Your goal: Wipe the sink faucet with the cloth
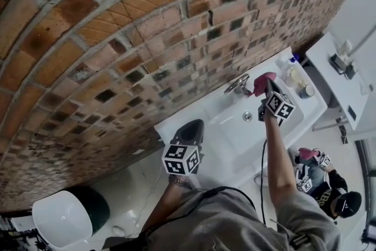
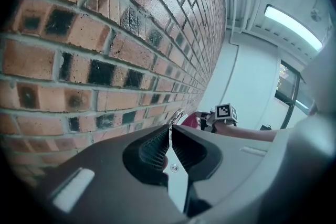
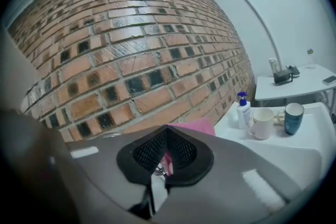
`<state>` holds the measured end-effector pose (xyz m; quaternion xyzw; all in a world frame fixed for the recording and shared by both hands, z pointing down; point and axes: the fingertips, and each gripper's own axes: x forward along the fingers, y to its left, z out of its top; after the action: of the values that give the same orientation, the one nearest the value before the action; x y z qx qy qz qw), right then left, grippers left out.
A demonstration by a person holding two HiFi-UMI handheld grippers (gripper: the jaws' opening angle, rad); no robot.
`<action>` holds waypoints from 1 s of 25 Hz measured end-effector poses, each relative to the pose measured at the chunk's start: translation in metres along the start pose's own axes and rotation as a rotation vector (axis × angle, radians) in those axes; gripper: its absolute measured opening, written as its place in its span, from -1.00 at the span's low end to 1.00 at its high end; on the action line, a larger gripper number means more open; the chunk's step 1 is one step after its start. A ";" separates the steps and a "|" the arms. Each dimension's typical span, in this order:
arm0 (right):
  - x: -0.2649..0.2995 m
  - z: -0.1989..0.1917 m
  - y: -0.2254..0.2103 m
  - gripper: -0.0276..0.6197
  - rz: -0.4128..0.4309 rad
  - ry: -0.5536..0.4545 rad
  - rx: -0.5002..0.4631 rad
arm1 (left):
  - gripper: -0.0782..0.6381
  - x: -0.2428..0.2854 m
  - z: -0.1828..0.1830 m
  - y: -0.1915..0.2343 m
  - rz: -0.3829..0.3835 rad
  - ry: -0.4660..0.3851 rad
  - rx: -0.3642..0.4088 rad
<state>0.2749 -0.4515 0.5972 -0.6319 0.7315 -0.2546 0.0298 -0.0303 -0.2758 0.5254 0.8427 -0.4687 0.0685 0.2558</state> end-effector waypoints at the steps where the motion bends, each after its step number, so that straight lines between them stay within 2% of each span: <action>1: 0.003 -0.001 0.005 -0.91 0.017 0.009 -0.009 | -0.69 0.001 -0.001 -0.001 -0.002 0.001 -0.001; 3: 0.016 -0.016 0.015 -0.91 0.044 0.063 -0.018 | -0.69 0.005 -0.003 -0.005 -0.012 0.008 0.001; 6: 0.040 -0.059 0.028 -0.91 0.082 0.181 -0.047 | -0.69 0.008 -0.005 -0.017 -0.036 0.019 0.016; 10: 0.059 -0.121 0.027 -0.91 0.068 0.321 -0.054 | -0.69 0.005 -0.007 -0.028 -0.055 0.034 0.036; 16: 0.031 -0.181 0.029 -0.91 0.096 0.453 -0.049 | -0.69 0.005 -0.013 -0.030 -0.057 0.052 0.047; 18: 0.009 -0.173 0.039 -0.91 0.137 0.412 -0.058 | -0.69 0.006 -0.013 -0.030 -0.057 0.051 0.044; 21: -0.021 -0.122 0.046 -0.91 0.186 0.230 -0.051 | -0.69 0.010 -0.012 -0.026 -0.053 0.047 0.040; 25: -0.054 -0.043 0.024 -0.91 0.151 0.006 -0.008 | -0.69 0.011 -0.016 -0.021 -0.040 0.049 0.029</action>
<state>0.2486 -0.3845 0.6094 -0.5743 0.7781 -0.2508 0.0441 -0.0046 -0.2671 0.5350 0.8537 -0.4444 0.0907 0.2561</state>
